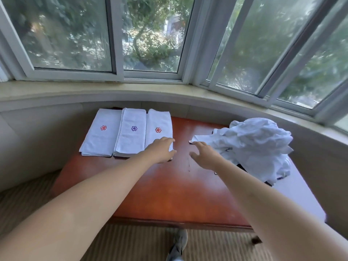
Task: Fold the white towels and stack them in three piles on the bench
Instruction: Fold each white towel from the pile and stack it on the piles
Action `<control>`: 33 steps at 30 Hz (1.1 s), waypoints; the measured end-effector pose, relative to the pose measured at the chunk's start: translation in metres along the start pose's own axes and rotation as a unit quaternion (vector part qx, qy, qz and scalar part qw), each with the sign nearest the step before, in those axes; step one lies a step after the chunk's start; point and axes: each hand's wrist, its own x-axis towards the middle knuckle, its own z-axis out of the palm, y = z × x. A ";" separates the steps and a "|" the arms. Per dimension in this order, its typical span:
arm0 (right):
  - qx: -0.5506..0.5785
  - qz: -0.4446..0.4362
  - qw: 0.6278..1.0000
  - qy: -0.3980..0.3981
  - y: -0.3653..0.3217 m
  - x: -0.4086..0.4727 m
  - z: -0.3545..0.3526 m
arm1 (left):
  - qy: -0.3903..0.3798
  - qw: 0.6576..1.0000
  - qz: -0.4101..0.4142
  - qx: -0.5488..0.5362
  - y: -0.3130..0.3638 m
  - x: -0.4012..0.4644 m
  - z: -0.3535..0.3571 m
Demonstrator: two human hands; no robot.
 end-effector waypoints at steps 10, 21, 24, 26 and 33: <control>0.026 0.090 0.996 0.014 0.126 -0.017 -0.031 | -0.028 0.996 0.083 0.032 0.115 0.073 0.037; 0.045 0.139 0.989 -0.012 0.342 0.036 -0.067 | -0.059 0.991 0.109 0.050 0.263 0.220 0.114; 0.063 0.137 0.988 -0.015 0.400 0.060 -0.081 | -0.067 0.991 0.100 0.055 0.304 0.262 0.133; 0.064 0.133 0.989 -0.013 0.438 0.076 -0.091 | -0.071 0.992 0.086 0.060 0.330 0.288 0.143; 0.050 0.116 0.992 -0.005 0.536 0.130 -0.114 | -0.064 0.997 0.003 0.052 0.387 0.360 0.180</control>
